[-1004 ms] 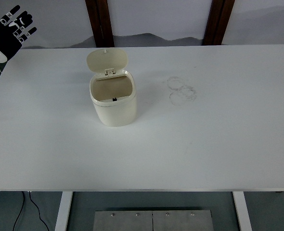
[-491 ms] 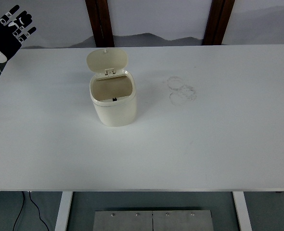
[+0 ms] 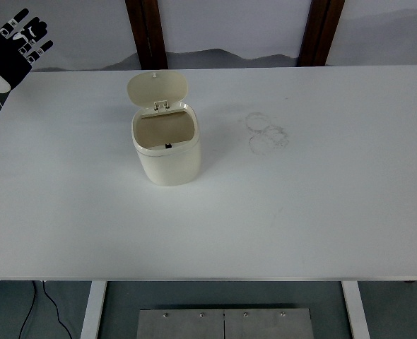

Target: Close trash bin

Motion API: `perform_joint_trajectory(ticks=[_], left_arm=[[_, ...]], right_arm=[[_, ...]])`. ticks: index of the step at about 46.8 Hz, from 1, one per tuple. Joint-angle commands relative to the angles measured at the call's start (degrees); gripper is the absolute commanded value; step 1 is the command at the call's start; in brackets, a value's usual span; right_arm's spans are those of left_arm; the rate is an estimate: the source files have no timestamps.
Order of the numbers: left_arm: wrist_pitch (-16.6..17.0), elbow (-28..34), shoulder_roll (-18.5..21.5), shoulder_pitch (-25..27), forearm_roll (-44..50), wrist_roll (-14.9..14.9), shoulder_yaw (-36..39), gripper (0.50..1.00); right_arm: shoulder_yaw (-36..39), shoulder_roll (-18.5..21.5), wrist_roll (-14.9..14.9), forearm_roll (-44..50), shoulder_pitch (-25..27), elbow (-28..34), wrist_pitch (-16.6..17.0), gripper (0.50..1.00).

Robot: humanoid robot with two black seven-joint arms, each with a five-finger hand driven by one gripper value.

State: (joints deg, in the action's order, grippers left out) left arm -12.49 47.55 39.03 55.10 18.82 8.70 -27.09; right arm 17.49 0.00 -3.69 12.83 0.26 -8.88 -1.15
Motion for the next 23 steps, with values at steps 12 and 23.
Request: perform_joint_trajectory(ticks=[12, 23], left_arm=[[1.41, 0.18, -0.01, 1.24, -0.01, -0.44, -0.15, 1.0], [4.23, 0.79, -0.27, 3.78, -0.01, -4.13, 0.2, 1.0]], right_arm=[[0.0, 0.0, 0.0, 0.44, 0.0, 0.0, 0.01, 0.995], [0.0, 0.0, 0.09, 0.44, 0.0, 0.0, -0.08, 0.995]])
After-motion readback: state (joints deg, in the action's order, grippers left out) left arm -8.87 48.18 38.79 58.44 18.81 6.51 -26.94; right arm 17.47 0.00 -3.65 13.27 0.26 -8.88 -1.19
